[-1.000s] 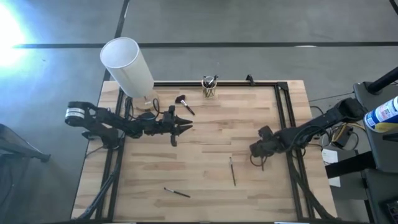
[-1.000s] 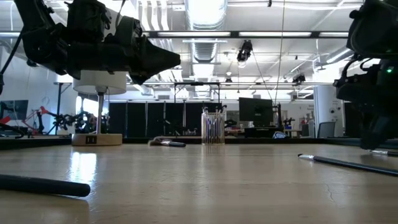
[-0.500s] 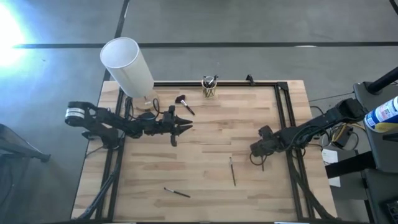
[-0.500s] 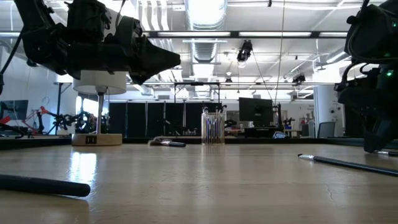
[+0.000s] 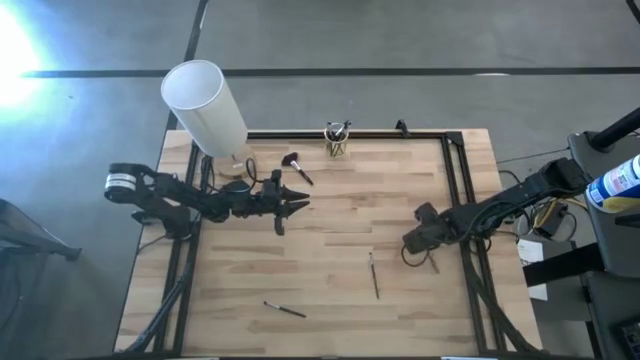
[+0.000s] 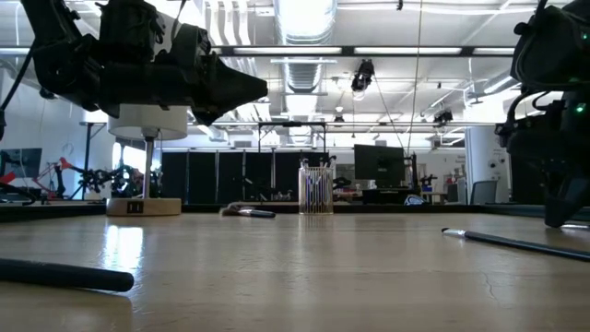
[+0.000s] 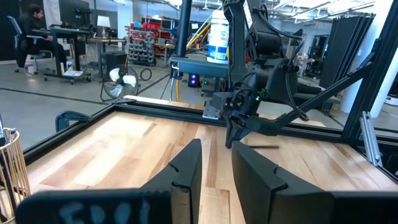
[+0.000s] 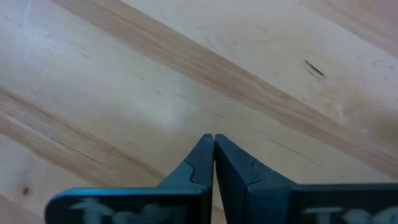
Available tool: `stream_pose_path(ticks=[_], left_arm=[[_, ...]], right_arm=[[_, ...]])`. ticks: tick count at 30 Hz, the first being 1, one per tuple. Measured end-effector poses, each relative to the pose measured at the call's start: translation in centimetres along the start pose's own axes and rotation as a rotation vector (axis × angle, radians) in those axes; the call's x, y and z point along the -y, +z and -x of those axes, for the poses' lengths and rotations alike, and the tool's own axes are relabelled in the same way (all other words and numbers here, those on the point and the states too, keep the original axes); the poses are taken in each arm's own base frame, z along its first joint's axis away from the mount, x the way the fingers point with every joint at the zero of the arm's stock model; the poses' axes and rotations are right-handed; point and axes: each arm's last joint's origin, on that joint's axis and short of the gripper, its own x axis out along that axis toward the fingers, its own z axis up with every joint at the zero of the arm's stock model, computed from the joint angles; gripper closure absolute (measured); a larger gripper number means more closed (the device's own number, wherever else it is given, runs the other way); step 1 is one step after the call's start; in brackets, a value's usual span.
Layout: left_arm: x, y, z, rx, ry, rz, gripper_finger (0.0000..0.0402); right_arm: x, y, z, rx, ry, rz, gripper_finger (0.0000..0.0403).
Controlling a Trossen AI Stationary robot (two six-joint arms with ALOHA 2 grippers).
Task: Put items in baskets/containers
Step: Put the eyeshadow into the gold container
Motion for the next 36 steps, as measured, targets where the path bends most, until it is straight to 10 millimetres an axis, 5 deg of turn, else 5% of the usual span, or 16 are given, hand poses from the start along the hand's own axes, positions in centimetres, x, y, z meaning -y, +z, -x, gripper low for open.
stream_pose_path(ticks=[9, 21, 36], left_arm=[[0.0, 0.0, 0.0, 0.0, 0.0, 0.0, 0.0319], [0.0, 0.0, 0.0, 0.0, 0.0, 0.0, 0.0319], [0.0, 0.0, 0.0, 0.0, 0.0, 0.0, 0.0319]], right_arm=[[-2.4, 1.1, 2.4, 0.043, 0.101, 0.123, 0.0395], [-7.0, 4.5, 8.5, 0.467, 0.241, 0.33, 0.0395], [-7.7, 5.4, 8.4, 0.622, 0.262, 0.407, 0.0395]])
